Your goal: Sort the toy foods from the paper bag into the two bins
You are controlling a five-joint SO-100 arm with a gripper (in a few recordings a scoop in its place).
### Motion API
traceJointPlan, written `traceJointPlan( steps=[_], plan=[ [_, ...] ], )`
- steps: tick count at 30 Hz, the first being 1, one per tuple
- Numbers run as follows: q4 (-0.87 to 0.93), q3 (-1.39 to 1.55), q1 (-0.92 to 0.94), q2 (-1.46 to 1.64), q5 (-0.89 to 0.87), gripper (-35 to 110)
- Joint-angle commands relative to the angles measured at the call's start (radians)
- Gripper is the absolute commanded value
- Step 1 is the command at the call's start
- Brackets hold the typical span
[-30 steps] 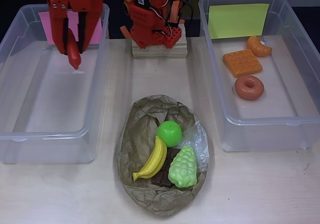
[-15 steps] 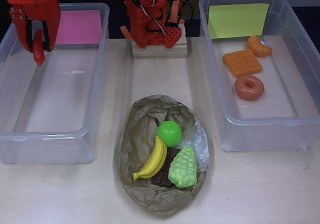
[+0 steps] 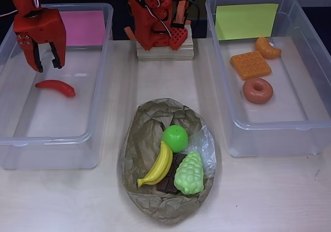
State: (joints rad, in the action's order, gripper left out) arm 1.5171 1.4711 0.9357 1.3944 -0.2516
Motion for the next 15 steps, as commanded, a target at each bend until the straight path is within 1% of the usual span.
traceJointPlan(
  steps=[1, 5, 9, 13, 15],
  plan=[
    [0.063, -0.028, -0.048, 0.138, -0.008, 16],
    [0.081, -0.072, -0.158, 0.272, -0.014, 19],
    [0.035, -0.078, -0.337, 0.368, -0.011, 24],
    [-0.029, -0.074, -0.555, 0.334, 0.018, 20],
    [-0.08, -0.071, -0.64, 0.288, -0.012, 15]
  ],
)
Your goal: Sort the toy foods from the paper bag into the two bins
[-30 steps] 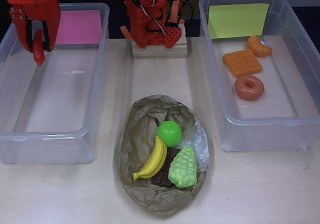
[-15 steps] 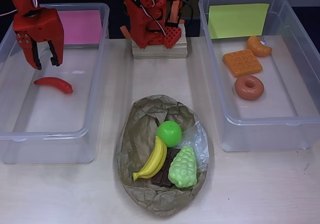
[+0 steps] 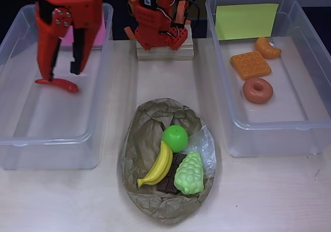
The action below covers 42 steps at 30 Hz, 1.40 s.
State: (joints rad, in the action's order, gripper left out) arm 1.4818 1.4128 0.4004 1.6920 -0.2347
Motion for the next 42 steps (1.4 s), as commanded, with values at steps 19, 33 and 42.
traceJointPlan(
  steps=[19, 33, 42],
  plan=[
    [-0.333, -0.02, -0.505, -0.316, -1.302, 15],
    [-0.336, -0.284, -0.67, -0.569, -1.519, 15],
    [-0.393, -0.328, -0.723, -0.64, -1.543, 36]
  ],
)
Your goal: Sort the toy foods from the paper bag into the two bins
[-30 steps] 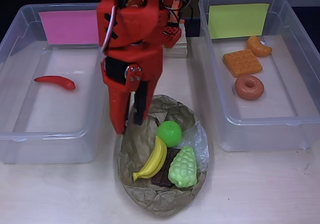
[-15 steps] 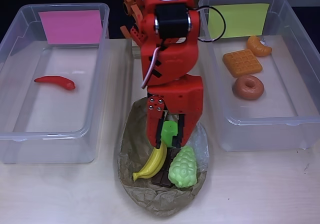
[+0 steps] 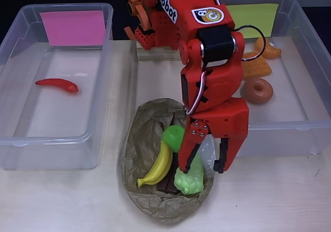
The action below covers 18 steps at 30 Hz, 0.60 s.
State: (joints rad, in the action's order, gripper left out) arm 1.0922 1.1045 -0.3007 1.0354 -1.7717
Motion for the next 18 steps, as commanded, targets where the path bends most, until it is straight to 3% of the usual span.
traceJointPlan(
  steps=[1, 18],
  plan=[
    [-0.006, -0.012, -0.021, 0.017, 0.003, 38],
    [0.003, 0.025, 0.009, -0.049, -0.06, 38]
  ],
)
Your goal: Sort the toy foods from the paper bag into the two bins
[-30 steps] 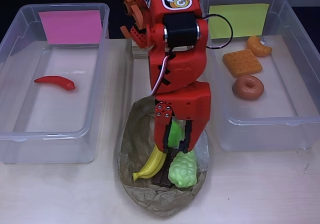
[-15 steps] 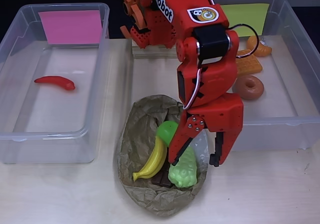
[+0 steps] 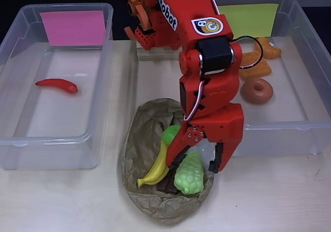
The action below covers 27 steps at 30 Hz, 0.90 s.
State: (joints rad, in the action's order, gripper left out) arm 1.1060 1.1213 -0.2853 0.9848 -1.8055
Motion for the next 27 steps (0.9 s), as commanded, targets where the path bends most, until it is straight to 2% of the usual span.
traceJointPlan(
  steps=[1, 12, 17, 22, 27],
  plan=[
    [-0.014, 0.003, -0.005, -0.008, -0.028, 38],
    [-0.017, -0.067, 0.009, -0.097, -0.005, 36],
    [-0.005, -0.098, 0.02, -0.12, 0.02, 28],
    [0.106, -0.173, 0.026, -0.126, 0.037, 15],
    [0.195, -0.224, 0.034, -0.103, 0.067, 11]
  ],
)
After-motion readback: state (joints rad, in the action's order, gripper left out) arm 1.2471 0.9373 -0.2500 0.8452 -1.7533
